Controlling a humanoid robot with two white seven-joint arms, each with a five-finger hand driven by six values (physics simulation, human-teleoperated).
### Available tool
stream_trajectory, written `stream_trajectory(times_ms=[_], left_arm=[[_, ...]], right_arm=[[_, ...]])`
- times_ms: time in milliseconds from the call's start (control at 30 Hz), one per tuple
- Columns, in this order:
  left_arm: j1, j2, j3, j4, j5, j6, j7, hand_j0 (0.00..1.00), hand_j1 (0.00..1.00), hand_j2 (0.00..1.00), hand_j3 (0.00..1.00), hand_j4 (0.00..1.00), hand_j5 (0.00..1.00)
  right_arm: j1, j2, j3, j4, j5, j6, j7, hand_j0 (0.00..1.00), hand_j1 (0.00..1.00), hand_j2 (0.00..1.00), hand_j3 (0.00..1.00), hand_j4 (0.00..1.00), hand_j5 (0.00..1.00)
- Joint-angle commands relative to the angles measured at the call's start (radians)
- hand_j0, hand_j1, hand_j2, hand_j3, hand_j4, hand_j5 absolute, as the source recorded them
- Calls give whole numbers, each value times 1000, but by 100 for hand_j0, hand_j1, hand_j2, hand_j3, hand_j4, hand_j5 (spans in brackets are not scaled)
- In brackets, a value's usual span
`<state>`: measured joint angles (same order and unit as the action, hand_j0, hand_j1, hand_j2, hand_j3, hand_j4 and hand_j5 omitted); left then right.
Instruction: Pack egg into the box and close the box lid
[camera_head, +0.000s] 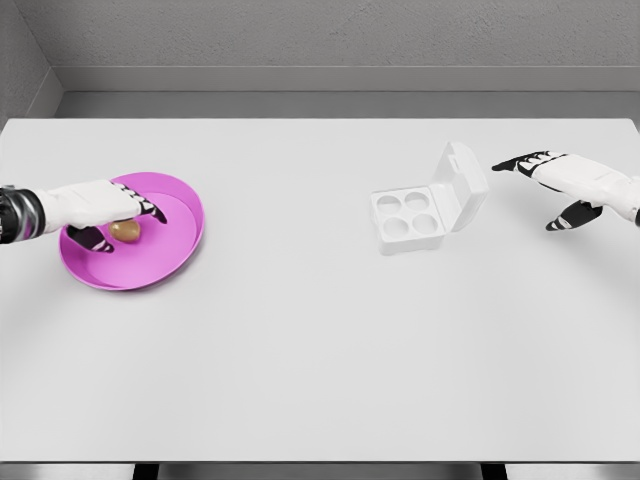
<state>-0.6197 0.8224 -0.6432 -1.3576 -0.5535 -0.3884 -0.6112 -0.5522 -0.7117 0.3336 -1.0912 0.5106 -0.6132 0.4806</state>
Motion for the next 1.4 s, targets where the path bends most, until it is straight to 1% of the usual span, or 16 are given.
stream_trajectory(times_ms=[0,333,567,667,833,867,1000,1100,1200,1333,1367], left_arm=[[0,-8,1,0,-2,2,0,80,80,80,80,80,80],[0,-5,2,12,-3,3,0,79,79,79,79,79,79],[-2,-6,4,41,-13,3,0,79,79,79,79,79,79],[-2,-8,4,46,-13,2,0,73,73,73,73,73,73],[-2,-8,4,45,-13,2,0,70,70,70,70,70,70],[-2,-8,5,43,-11,2,0,64,64,64,64,64,64],[-2,-6,11,38,-9,2,0,49,49,49,49,49,49],[-2,-6,13,32,-9,2,0,44,44,44,44,44,44],[-5,-6,13,29,-8,0,0,41,41,41,41,41,41],[-8,-6,25,14,-8,0,0,41,41,41,41,41,41],[-8,-6,31,-5,-8,0,0,41,41,41,41,41,41]], right_arm=[[2,0,-1,1,-6,2,0,100,100,100,100,100,100],[2,-2,-1,-1,-7,2,0,100,100,100,100,100,100],[2,-2,-1,-1,-7,2,0,100,100,100,100,100,100],[2,0,-1,-1,-6,2,1,100,100,100,100,100,100],[2,0,1,-1,-6,2,1,100,100,100,100,100,100],[2,0,1,-1,-6,2,1,100,100,100,100,100,100],[2,0,12,-1,-6,2,1,100,100,100,100,100,100],[2,-2,12,-1,-6,2,1,100,100,100,100,100,100],[2,-2,12,1,-6,2,1,100,100,100,100,100,100],[2,0,12,1,-6,2,1,100,100,100,100,100,100],[2,0,12,-1,-6,2,0,100,100,100,100,100,100]])
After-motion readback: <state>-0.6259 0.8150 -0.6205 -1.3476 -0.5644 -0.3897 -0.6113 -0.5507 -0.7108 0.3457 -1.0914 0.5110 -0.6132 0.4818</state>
